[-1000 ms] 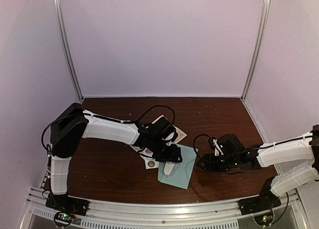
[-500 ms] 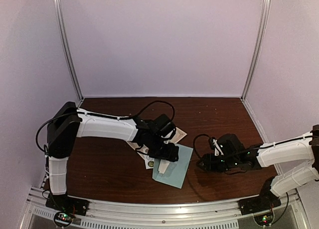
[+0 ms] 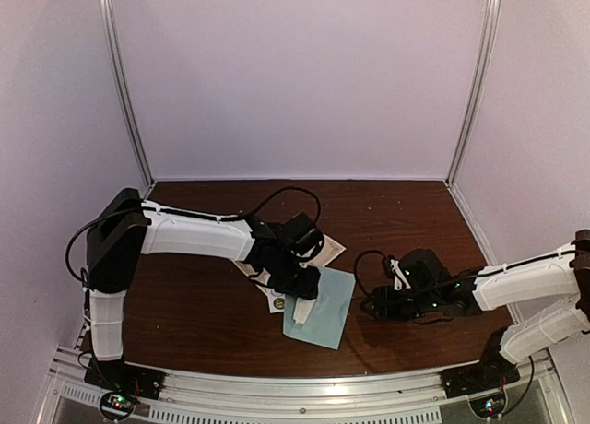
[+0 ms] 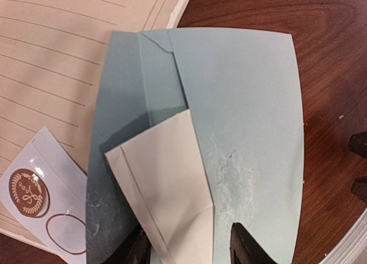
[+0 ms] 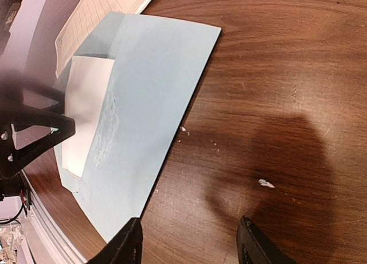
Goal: Place the letter into the envelope and seal it
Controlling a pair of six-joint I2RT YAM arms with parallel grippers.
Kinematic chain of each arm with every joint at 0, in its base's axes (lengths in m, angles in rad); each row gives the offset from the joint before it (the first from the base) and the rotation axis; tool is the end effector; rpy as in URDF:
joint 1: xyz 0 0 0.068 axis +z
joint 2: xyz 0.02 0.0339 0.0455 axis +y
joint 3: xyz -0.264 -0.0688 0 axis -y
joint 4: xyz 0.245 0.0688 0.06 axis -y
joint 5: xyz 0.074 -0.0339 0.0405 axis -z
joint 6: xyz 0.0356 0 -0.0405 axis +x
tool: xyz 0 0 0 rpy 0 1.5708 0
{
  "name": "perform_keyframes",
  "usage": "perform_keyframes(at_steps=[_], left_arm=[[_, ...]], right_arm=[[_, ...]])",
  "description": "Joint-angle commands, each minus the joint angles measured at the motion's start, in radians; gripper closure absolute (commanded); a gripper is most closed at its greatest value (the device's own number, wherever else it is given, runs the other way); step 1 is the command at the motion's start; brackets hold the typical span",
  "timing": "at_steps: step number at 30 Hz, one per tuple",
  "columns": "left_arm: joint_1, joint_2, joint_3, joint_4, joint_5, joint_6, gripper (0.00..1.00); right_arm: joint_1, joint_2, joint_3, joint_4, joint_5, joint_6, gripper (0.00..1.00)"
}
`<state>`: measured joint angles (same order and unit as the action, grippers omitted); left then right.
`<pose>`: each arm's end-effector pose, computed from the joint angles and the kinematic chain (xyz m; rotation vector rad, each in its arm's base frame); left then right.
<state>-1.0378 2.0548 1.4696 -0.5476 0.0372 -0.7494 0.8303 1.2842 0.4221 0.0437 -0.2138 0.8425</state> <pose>0.2157 -0.3682 0.1626 0.4210 2.8174 -0.5273 0.1460 0.1710 0.1404 -0.0953 2.6265 0.9587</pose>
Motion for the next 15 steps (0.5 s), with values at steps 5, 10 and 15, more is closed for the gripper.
perform_keyframes(at_steps=[5,10,15], left_arm=[[0.002,0.003,-0.014,0.006,-0.022,0.003,0.57],[0.003,0.02,-0.015,0.008,-0.056,0.01,0.66],[0.003,0.034,-0.018,0.009,-0.055,0.012,0.74]], right_arm=[[0.018,0.05,0.041,0.065,-0.015,0.018,0.45],[0.022,0.078,0.052,0.08,-0.017,0.018,0.46],[0.023,0.109,0.065,0.096,-0.017,0.018,0.48]])
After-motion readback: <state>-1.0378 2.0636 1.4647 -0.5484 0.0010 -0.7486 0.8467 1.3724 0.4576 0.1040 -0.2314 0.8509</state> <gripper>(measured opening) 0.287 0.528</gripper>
